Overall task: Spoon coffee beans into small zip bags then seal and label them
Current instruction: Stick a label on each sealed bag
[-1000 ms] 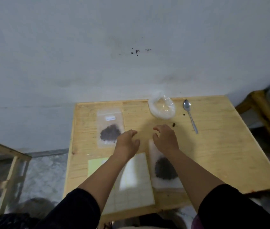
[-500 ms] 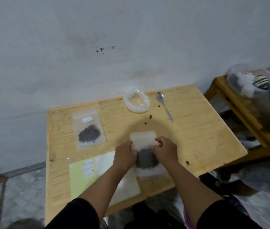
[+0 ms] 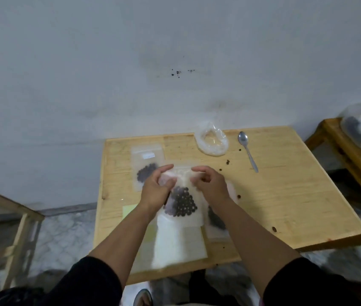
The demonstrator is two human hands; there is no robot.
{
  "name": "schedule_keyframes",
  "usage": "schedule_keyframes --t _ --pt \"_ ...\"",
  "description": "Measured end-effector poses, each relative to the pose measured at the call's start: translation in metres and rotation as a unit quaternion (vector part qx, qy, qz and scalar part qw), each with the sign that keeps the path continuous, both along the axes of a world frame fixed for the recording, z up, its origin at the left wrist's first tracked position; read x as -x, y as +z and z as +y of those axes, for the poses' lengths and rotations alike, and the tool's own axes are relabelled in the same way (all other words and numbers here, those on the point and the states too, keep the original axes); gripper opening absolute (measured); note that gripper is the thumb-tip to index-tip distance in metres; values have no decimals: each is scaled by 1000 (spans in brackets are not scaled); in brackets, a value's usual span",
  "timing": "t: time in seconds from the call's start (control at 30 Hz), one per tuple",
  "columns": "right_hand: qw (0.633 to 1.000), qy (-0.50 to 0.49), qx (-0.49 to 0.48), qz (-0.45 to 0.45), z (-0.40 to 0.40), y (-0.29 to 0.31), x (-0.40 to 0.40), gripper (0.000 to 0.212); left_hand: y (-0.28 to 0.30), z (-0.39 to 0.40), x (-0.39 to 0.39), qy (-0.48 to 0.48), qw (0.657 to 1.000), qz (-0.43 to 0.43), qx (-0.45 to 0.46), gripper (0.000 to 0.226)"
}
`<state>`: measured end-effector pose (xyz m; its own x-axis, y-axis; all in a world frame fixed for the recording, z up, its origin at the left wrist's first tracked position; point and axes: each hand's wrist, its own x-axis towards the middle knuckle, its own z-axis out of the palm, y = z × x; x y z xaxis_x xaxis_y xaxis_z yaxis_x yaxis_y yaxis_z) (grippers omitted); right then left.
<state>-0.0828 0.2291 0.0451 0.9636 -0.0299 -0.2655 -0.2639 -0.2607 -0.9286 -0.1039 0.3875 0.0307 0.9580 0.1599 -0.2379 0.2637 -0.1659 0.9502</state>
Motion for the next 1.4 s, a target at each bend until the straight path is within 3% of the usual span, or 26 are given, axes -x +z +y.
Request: schedule_keyframes --t 0.1,0.23,0.37,0.53,0.67,0.87,1.03,1.13,1.4 --pt "999 30 -15 22 34 -4 9 32 3 40 17 84 996 -8 8 31" --pt "976 100 183 70 65 -35 38 33 0 93 50 175 984 -7 3 30" --pt "958 115 251 72 84 -56 70 31 -6 132 83 224 974 2 14 30" --pt "958 68 277 39 102 -68 86 26 -15 151 113 239 971 15 11 30" --pt "943 97 317 -4 113 -72 86 20 -18 153 125 234 972 28 21 30" --pt "953 87 290 -6 120 -68 86 12 -13 151 128 215 976 21 36 30" --pt "989 43 132 -47 141 -35 81 7 -7 151 120 198 979 8 45 30" --pt "991 78 41 -100 159 -11 81 5 -4 150 114 192 980 -5 51 29" --pt "984 103 88 -113 173 16 75 7 8 140 103 153 987 -24 38 31"
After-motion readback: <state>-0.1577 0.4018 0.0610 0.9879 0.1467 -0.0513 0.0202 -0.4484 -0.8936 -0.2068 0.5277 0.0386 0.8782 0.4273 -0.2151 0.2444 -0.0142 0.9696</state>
